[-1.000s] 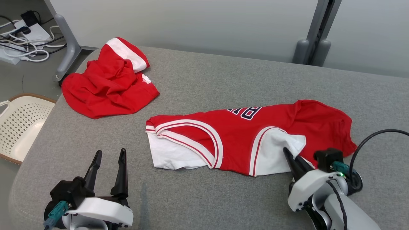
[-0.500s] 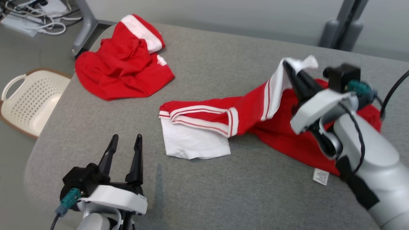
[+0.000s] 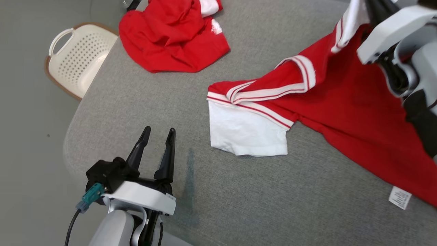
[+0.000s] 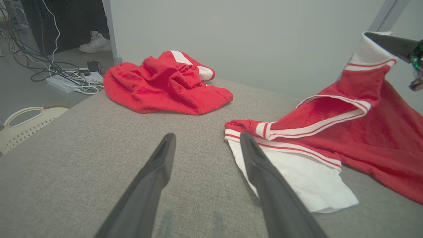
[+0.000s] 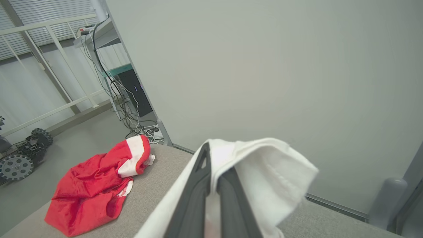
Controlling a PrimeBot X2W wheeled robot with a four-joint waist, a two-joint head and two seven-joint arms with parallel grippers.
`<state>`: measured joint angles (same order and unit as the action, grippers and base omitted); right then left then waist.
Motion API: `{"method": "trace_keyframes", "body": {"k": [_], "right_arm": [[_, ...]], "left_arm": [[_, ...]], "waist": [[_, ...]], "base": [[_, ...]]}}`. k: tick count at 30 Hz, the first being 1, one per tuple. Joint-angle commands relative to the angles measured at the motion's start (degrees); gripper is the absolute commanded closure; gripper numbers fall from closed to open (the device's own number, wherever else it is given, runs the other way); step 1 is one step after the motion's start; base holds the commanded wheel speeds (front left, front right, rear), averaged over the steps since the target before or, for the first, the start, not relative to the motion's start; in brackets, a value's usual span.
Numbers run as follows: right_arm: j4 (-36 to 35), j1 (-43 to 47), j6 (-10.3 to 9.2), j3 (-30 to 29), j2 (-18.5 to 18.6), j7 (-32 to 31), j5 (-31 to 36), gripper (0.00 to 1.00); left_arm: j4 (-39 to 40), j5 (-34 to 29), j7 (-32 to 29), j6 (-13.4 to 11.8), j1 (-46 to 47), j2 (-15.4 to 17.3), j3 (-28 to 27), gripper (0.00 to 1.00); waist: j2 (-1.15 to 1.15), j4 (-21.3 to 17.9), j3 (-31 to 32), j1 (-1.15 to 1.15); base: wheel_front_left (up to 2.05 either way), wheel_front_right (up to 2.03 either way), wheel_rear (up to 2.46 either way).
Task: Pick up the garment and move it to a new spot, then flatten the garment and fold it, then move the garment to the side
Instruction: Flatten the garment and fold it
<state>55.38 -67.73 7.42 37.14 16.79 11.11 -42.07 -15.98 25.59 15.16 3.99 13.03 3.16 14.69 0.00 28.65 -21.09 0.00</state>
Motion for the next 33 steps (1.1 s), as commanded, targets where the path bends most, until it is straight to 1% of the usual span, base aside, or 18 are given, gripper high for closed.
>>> {"method": "trace_keyframes", "body": {"k": [1, 4, 5, 6, 9, 13, 19, 20, 25, 27, 29, 31, 33], "right_arm": [[1.1, -1.3, 0.13, 0.1, 1.0, 0.1, -0.5, 1.0], [3.3, -4.0, 0.13, 1.9, 2.1, 1.1, -0.1, 1.0], [3.7, -4.2, 0.13, 2.5, 2.0, 1.5, -0.4, 0.8], [4.2, -4.3, 0.13, 2.9, 2.2, 1.8, -1.0, 0.0], [4.9, -3.4, 0.13, 4.2, 2.5, 2.2, -2.7, 0.0], [4.0, -0.9, 0.13, 7.4, 2.6, 1.6, -5.2, 0.0], [-0.5, 2.5, 0.13, 12.1, 3.0, 2.9, -8.2, 0.0], [-0.5, 2.5, 0.13, 12.1, 3.0, 2.9, -8.2, 0.0], [-5.5, 6.4, 0.13, 14.8, 3.7, 3.9, -9.5, 0.0], [-7.7, 8.1, 0.13, 15.0, 4.0, 4.1, -10.1, 0.0], [-10.5, 9.8, 0.13, 13.9, 4.5, 4.2, -9.6, 0.0], [-13.2, 12.8, 0.13, 12.0, 4.7, 4.1, -8.5, 0.0], [-15.4, 16.0, 0.13, 8.9, 4.8, 4.1, -7.7, 0.0]], "left_arm": [[-0.1, -0.4, 0.1, 0.5, 1.4, 0.2, 0.0, 0.0], [-0.5, -0.6, 0.1, 0.8, 2.0, 0.0, 0.4, 0.0], [-0.6, -0.7, 0.1, 0.9, 2.1, -0.1, 0.4, 0.0], [-0.7, -0.8, 0.1, 0.9, 2.1, -0.1, 0.3, 0.0], [-1.0, -1.2, 0.1, 0.8, 2.0, -0.2, -0.2, 0.0], [-1.2, -1.9, 0.1, 0.9, 1.8, -0.2, -0.8, 0.0], [-1.4, -3.4, 0.1, 0.9, 0.7, 0.2, -2.5, 0.0], [-1.4, -3.4, 0.1, 0.9, 0.7, 0.2, -2.5, 0.0], [-1.7, -4.3, 0.1, 0.5, -0.3, 1.7, -4.4, 0.0], [-1.8, -4.4, 0.1, 0.2, -1.0, 2.6, -4.9, 0.0], [-1.7, -4.6, 0.1, -0.2, -1.3, 3.3, -5.5, 0.0], [-1.3, -4.7, -0.2, -0.7, -2.0, 3.8, -5.8, 0.0], [-1.0, -4.6, -0.5, -1.2, -2.8, 4.4, -6.1, 0.0]], "waist": [[0.0, 2.0, -2.4, 0.0], [0.0, 2.9, -3.4, 0.0], [0.0, 3.0, -3.5, 0.0], [0.0, 3.0, -3.5, 0.0], [0.0, 2.0, -2.8, 0.0], [0.0, -0.4, -0.8, 0.0], [0.0, -6.1, 3.1, 0.0], [0.0, -6.1, 3.1, 0.0], [0.0, -11.5, 7.0, 0.0], [0.0, -13.5, 8.5, 0.0], [0.0, -15.4, 9.9, 0.0], [0.0, -17.1, 11.3, 0.0], [0.0, -18.8, 12.8, 0.0]], "base": [[0.0, 0.0, 0.0], [0.0, 0.0, 0.0], [0.0, 0.0, 0.0], [0.0, 0.0, 0.0], [0.0, 0.0, 0.0], [0.0, 0.0, 0.0], [0.0, 0.0, 0.0], [0.0, 0.0, 0.0], [0.0, 0.0, 0.0], [0.0, 0.0, 0.0], [0.0, 0.0, 0.0], [0.0, 0.0, 0.0], [0.0, 0.0, 0.0]]}}
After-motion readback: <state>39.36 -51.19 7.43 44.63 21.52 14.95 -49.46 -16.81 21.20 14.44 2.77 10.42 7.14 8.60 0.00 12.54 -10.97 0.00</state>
